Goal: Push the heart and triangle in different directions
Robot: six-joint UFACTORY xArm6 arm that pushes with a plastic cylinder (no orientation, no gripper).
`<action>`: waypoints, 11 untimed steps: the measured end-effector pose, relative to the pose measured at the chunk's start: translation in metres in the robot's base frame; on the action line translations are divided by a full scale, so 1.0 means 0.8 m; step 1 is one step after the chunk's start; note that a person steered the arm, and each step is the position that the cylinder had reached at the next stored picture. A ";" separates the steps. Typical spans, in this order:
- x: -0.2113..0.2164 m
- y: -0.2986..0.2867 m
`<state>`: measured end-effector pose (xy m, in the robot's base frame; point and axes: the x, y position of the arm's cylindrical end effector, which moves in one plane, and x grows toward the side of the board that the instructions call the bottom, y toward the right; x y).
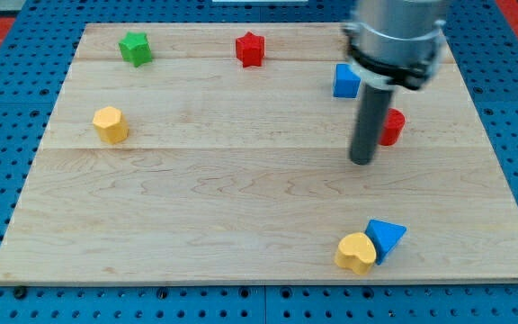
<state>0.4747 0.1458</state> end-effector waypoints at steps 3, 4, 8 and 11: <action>0.165 -0.018; 0.163 -0.080; 0.152 -0.074; 0.149 -0.043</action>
